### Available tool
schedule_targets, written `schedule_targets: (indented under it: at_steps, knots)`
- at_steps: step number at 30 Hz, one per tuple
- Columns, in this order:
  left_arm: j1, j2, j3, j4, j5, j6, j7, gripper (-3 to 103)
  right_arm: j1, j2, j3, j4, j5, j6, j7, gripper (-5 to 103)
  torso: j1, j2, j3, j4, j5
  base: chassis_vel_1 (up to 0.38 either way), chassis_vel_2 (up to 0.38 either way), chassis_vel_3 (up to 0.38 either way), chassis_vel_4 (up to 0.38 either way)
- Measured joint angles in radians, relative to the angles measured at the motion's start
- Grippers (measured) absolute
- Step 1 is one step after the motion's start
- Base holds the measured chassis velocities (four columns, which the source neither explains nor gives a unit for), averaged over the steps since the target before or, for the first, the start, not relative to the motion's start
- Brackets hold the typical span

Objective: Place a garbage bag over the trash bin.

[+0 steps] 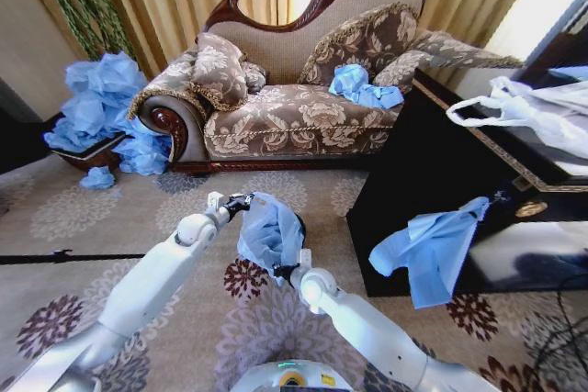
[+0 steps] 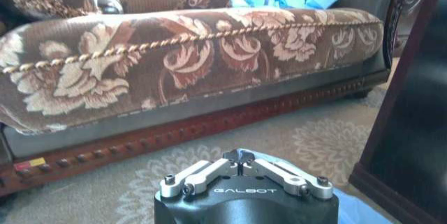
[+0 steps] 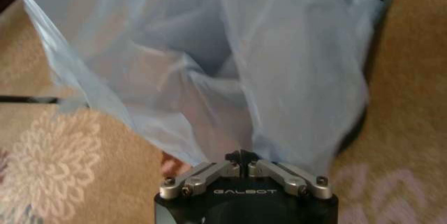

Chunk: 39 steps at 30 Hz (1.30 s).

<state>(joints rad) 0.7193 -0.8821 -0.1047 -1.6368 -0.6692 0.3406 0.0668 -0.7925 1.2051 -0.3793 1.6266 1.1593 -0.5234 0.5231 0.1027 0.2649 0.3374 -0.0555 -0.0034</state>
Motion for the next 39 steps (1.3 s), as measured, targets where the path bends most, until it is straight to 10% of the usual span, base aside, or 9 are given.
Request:
schedule_targets:
  at_steps: [25, 39]
  knots:
    - [0.161, 0.042, -0.099, -0.263, -0.033, 0.009, -0.112, 0, -0.061, -0.021, 0.067, -0.034, -0.124, 0.003, 0.139, 0, 0.000, 0.000, 0.000, 0.0000, -0.0001, 0.000, 0.000, 0.000, 0.000]
    - [0.204, 0.036, -0.120, -0.319, -0.024, -0.017, -0.156, 0, -0.056, -0.041, 0.062, -0.013, -0.348, 0.082, 0.221, 0, 0.000, 0.000, 0.000, 0.0001, -0.0001, 0.000, 0.000, 0.000, 0.000]
